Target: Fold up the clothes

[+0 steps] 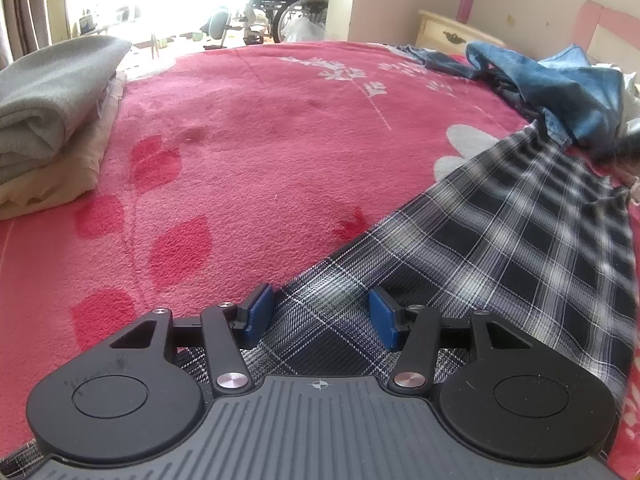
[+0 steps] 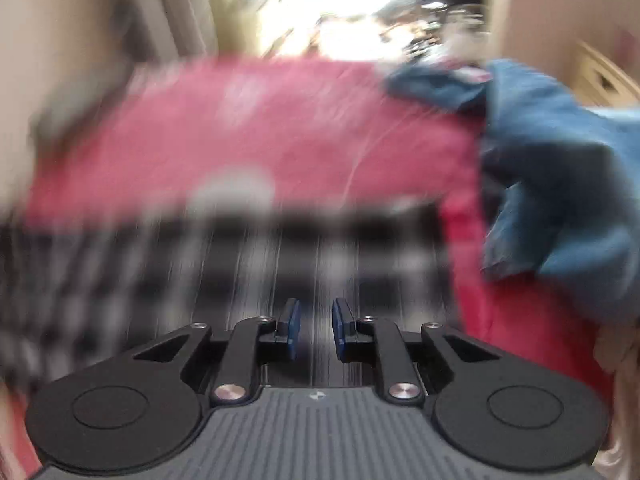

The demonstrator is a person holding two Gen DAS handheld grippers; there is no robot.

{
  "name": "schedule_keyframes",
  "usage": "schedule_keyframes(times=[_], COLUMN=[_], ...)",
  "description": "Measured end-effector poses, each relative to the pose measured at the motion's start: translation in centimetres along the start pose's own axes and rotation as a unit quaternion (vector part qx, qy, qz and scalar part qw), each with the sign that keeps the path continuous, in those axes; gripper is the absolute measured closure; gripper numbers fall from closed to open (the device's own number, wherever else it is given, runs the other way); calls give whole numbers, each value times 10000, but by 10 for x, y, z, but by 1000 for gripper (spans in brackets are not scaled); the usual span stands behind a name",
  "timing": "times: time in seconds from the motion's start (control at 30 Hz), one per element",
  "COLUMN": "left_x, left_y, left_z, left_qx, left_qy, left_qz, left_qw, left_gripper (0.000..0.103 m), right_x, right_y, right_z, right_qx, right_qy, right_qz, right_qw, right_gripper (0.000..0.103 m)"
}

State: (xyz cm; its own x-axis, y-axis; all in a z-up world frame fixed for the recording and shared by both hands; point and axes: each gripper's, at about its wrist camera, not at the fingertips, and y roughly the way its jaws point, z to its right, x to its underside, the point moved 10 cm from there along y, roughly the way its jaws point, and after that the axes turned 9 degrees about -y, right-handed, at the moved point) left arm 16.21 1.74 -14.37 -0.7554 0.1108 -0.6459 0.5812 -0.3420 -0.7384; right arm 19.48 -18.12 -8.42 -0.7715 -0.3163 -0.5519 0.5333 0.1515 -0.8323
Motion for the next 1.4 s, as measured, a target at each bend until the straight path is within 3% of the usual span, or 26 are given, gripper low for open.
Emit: schedule_keyframes(times=[0.03,0.1,0.17,0.23,0.33,0.43,0.47,0.5,0.53,0.6,0.7,0.83,0.93,1.03,1.1,1.13,1.2,1.27,1.37,1.4], left_x=[0,0,0,-1,-1,0,0,0,0,0,-1,0,0,0,-1,-1,-1,0,1,1], left_y=[0,0,0,0,0,0,0,0,0,0,0,0,0,0,0,1,1,0,0,0], left_z=[0,0,1,2,2,2,3,3,3,3,4,4,4,4,4,4,3,3,3,3], left_qx=[0,-20,-70,-105,-106,-131,-141,-149,-159,-178,-184,-193,-207,-217,-210,-206,-201,-202,-219,-230], left_qy=[0,4,-2,8,7,32,42,48,50,51,62,61,49,42,18,-4,-53,-48,-71,-92], left_qz=[-3,5,-2,-18,-31,-17,-12,-13,-17,-28,-44,-14,6,4,2,11,34,64,116,124], left_qw=[10000,10000,10000,9999,9999,9999,9999,9999,9999,9998,9998,9998,9998,9998,9998,9998,9998,9998,9997,9996], left_gripper=[50,50,50,50,50,50,50,50,50,50,50,50,50,50,50,50,50,50,49,49], right_x=[12,32,40,42,31,49,64,79,88,102,101,73,88,128,144,146,125,94,52,57], right_y=[11,24,10,-19,-46,-31,-18,-10,-14,-34,-65,-69,-42,-46,-67,-81,-101,-103,-74,-63], right_z=[1,54,103,123,96,58,61,76,93,129,135,55,18,53,90,99,98,72,23,25], right_qx=[218,1381,2072,2075,1315,694,960,1444,1611,2259,2359,1132,664,1103,1609,1719,1624,1307,585,644], right_qy=[-218,211,1267,1832,1423,725,541,475,826,1721,1788,841,94,475,1284,1536,1595,1174,436,443], right_qz=[-271,-349,-158,289,765,211,-165,-408,-214,-85,348,788,378,96,26,195,639,970,1283,1186], right_qw=[9992,9896,9699,9605,9781,9947,9938,9875,9832,9588,9546,9869,9970,9927,9786,9729,9716,9797,9890,9899], right_gripper=[87,87,82,81,81,83,83,73,56,64,64,65,68,68,73,73,73,73,76,76])
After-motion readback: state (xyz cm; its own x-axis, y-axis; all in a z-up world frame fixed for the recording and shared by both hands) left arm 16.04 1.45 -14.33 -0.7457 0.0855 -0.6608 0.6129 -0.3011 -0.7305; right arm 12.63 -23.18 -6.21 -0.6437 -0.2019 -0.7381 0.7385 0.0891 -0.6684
